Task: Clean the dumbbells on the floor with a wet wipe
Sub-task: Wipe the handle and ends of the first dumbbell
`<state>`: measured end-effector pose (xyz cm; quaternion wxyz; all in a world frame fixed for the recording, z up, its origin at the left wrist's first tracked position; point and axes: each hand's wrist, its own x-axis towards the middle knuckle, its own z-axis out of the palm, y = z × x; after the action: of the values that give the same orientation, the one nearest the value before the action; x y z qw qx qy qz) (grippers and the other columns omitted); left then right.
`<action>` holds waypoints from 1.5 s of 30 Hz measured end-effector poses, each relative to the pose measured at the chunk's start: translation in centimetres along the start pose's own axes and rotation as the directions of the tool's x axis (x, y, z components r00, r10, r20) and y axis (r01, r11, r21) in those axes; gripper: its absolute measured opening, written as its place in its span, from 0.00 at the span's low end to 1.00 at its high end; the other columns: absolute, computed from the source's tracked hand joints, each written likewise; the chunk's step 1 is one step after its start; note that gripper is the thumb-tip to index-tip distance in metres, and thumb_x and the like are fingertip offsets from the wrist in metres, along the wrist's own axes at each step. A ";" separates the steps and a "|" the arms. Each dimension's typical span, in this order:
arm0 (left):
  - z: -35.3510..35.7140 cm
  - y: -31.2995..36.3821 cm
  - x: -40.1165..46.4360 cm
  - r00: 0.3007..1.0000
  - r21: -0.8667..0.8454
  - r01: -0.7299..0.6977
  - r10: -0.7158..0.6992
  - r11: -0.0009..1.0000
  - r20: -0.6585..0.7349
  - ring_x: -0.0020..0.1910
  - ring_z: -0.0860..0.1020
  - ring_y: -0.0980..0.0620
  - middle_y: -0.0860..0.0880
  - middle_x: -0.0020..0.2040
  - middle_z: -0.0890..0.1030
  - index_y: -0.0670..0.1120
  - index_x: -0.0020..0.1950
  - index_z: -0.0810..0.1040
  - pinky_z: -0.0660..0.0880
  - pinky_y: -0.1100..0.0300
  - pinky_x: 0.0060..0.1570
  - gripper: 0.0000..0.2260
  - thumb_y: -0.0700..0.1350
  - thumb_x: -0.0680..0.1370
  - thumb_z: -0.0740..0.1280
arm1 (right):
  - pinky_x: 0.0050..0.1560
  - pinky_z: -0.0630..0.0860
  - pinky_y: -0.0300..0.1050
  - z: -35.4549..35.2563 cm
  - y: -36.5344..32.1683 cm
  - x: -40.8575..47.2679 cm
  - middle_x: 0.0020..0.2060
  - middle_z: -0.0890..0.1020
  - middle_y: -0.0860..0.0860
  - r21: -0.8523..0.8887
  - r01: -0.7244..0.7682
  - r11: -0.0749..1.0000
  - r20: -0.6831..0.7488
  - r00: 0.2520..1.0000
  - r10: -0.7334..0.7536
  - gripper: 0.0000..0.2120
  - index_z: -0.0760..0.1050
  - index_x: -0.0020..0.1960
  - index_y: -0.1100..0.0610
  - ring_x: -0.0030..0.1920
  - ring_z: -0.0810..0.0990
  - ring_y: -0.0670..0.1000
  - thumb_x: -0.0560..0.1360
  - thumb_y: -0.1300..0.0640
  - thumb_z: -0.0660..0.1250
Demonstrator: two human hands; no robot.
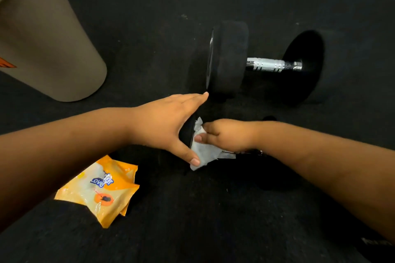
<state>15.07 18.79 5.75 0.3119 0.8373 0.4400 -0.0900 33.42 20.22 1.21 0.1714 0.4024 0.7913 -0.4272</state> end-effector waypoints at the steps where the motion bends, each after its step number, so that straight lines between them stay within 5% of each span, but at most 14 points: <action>1: 0.0 0.1 0.0 1.000 -0.002 0.004 -0.004 1.000 0.000 0.76 0.49 0.58 0.53 0.79 0.49 0.49 0.79 0.40 0.46 0.71 0.67 0.61 0.71 0.60 0.72 | 0.43 0.68 0.40 -0.7 0.1 -0.2 0.43 0.77 0.48 -0.013 -0.004 1.000 0.016 1.000 0.004 0.15 0.74 0.55 0.56 0.46 0.75 0.49 0.81 0.45 0.58; 6: -0.2 0.2 0.1 1.000 -0.018 0.020 -0.019 1.000 0.004 0.75 0.49 0.59 0.54 0.79 0.49 0.48 0.79 0.41 0.44 0.75 0.64 0.60 0.68 0.61 0.74 | 0.33 0.65 0.34 -1.4 -0.3 -1.2 0.38 0.76 0.45 -0.112 0.047 0.993 -0.084 0.995 -0.057 0.14 0.70 0.47 0.51 0.36 0.72 0.42 0.74 0.43 0.69; 11: -0.2 0.0 0.2 1.000 -0.026 0.007 -0.007 1.000 0.000 0.75 0.49 0.60 0.54 0.79 0.49 0.49 0.79 0.40 0.44 0.76 0.63 0.60 0.68 0.61 0.74 | 0.43 0.68 0.42 1.1 -1.0 -0.1 0.43 0.77 0.50 -0.217 0.007 0.976 -0.097 0.995 -0.029 0.17 0.70 0.57 0.58 0.44 0.77 0.51 0.79 0.44 0.61; 18: -0.2 0.3 -0.2 1.000 -0.008 0.009 -0.009 1.000 0.017 0.75 0.48 0.59 0.55 0.79 0.48 0.50 0.78 0.39 0.46 0.71 0.66 0.59 0.70 0.61 0.72 | 0.38 0.70 0.35 -1.5 0.1 0.0 0.41 0.80 0.48 0.174 -0.057 0.983 0.169 0.985 0.027 0.17 0.75 0.55 0.56 0.38 0.76 0.43 0.80 0.43 0.59; 21: 0.4 0.5 -0.7 0.999 0.023 -0.009 0.010 1.000 -0.039 0.75 0.48 0.59 0.54 0.79 0.49 0.50 0.78 0.39 0.45 0.71 0.67 0.60 0.71 0.61 0.71 | 0.42 0.71 0.38 0.0 -0.5 -0.2 0.48 0.81 0.50 -0.056 -0.009 0.998 0.057 0.998 0.012 0.17 0.73 0.60 0.56 0.46 0.79 0.48 0.77 0.45 0.65; 25: 1.3 0.6 -1.2 0.997 0.067 -0.031 0.035 0.997 -0.067 0.76 0.47 0.58 0.53 0.79 0.49 0.49 0.78 0.38 0.41 0.68 0.69 0.60 0.72 0.61 0.70 | 0.39 0.66 0.43 2.6 -1.7 -0.6 0.47 0.81 0.52 -0.376 -0.020 0.926 -0.181 0.982 -0.053 0.17 0.69 0.60 0.56 0.47 0.81 0.53 0.79 0.45 0.60; 30: 1.3 0.5 -1.3 0.997 0.077 -0.028 0.033 0.997 -0.063 0.76 0.47 0.59 0.54 0.79 0.48 0.50 0.78 0.38 0.40 0.68 0.69 0.60 0.74 0.60 0.69 | 0.40 0.67 0.34 -0.6 -1.2 -0.9 0.44 0.76 0.44 0.083 -0.041 0.996 0.136 0.990 0.029 0.13 0.73 0.56 0.54 0.44 0.75 0.43 0.81 0.46 0.57; 37: 1.4 0.7 -1.5 0.999 0.081 -0.020 0.023 0.996 -0.035 0.76 0.46 0.58 0.54 0.79 0.48 0.51 0.78 0.37 0.39 0.67 0.69 0.60 0.74 0.61 0.68 | 0.47 0.77 0.46 -1.5 0.3 -0.9 0.44 0.84 0.55 0.339 -0.081 0.937 0.129 0.991 0.039 0.17 0.79 0.53 0.57 0.43 0.81 0.51 0.74 0.45 0.70; 41: 1.3 0.4 -1.2 0.998 0.073 -0.033 0.037 0.997 -0.044 0.76 0.47 0.58 0.53 0.79 0.49 0.50 0.78 0.37 0.41 0.67 0.70 0.60 0.74 0.61 0.68 | 0.37 0.71 0.37 -0.2 -0.2 -0.6 0.37 0.78 0.49 0.105 0.000 0.994 -0.030 1.000 0.003 0.14 0.73 0.46 0.56 0.37 0.76 0.47 0.78 0.45 0.64; 45: 1.6 0.1 -1.1 0.997 0.066 -0.037 0.041 0.997 -0.063 0.74 0.45 0.62 0.55 0.79 0.48 0.52 0.78 0.36 0.40 0.67 0.70 0.60 0.75 0.60 0.67 | 0.45 0.71 0.42 0.9 -0.6 -0.2 0.43 0.78 0.50 0.107 -0.028 0.994 -0.011 1.000 0.029 0.15 0.71 0.48 0.54 0.47 0.77 0.51 0.82 0.44 0.54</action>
<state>14.69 17.02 5.01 0.2717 0.8579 0.4302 -0.0712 33.02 19.28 1.11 0.1505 0.4250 0.7625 -0.4640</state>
